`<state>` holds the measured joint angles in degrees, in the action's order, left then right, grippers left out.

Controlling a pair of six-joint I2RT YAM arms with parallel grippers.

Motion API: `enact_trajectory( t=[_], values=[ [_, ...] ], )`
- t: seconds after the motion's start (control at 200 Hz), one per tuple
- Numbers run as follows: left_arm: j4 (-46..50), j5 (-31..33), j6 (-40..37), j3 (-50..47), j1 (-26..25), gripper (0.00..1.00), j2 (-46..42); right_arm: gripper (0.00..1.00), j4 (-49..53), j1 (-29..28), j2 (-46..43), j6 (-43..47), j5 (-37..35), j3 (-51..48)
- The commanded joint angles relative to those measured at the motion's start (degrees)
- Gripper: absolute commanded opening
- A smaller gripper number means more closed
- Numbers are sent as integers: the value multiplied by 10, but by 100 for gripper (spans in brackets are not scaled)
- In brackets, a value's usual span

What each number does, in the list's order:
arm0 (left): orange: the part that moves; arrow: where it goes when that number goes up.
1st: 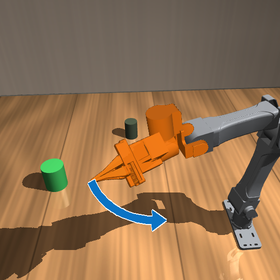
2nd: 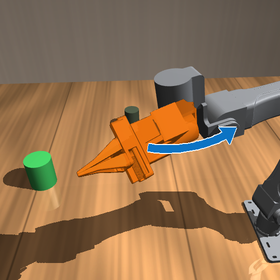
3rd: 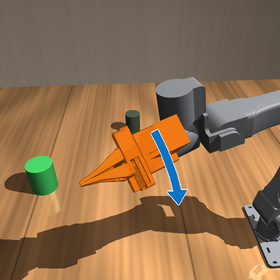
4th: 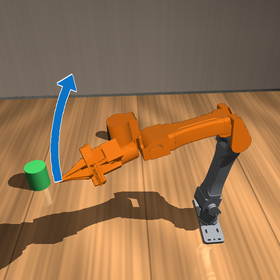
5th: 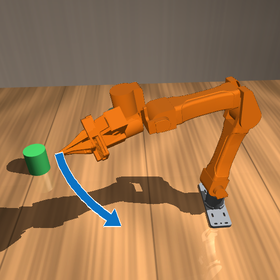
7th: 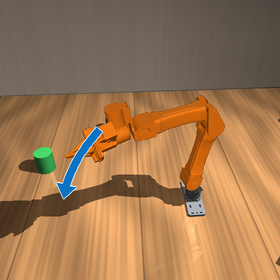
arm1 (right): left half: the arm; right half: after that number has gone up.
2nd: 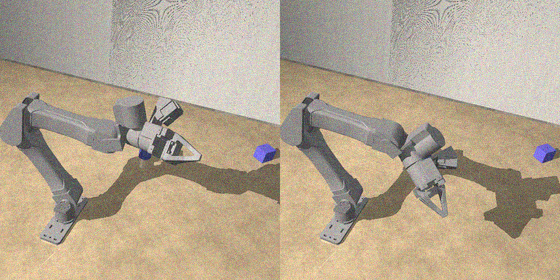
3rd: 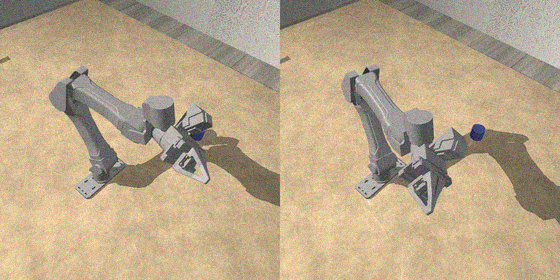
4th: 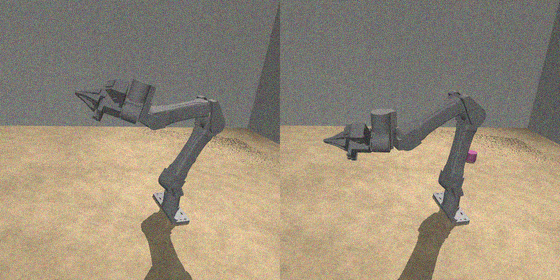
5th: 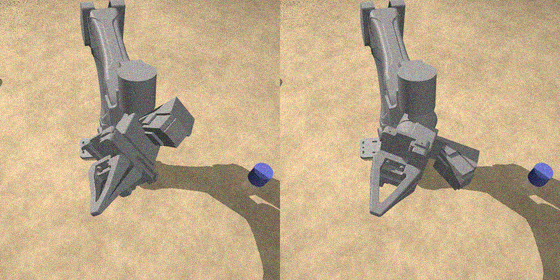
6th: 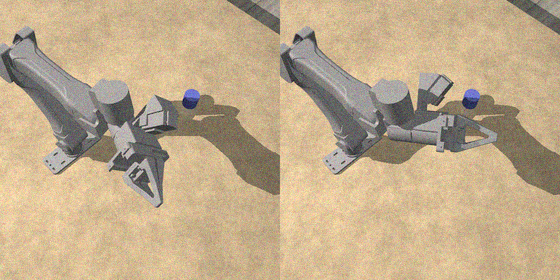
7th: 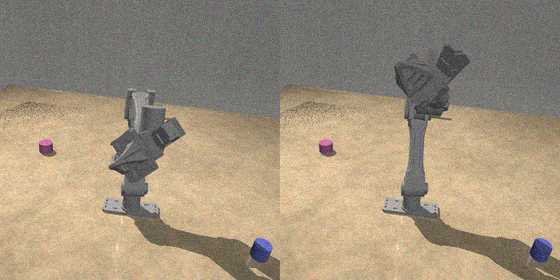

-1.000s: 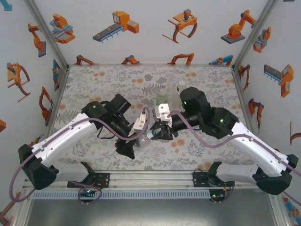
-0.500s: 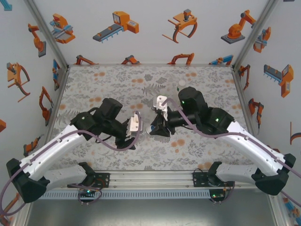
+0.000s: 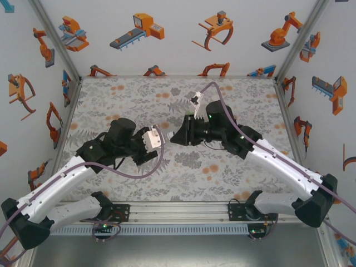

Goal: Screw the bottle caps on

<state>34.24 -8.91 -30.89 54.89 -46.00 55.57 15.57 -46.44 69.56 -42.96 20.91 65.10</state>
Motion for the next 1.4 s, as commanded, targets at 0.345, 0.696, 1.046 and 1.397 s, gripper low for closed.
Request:
enact_trajectory(
  t=[0.345, 0.696, 1.046, 1.397],
  values=[
    [-4, -27, -5, -4, -5, 0, 3, 46, -96, 23, -36, 25, 29, -6],
    [24, -213, -36, -1, -4, 0, 11, 56, -13, 23, -152, 493, 191, -27],
    [81, -300, -60, 26, -4, 0, 53, 57, 89, 23, -116, 697, 310, 5],
    [80, -315, -62, 26, -4, 0, 54, 53, 58, 22, -104, 702, 318, -41]
  ],
)
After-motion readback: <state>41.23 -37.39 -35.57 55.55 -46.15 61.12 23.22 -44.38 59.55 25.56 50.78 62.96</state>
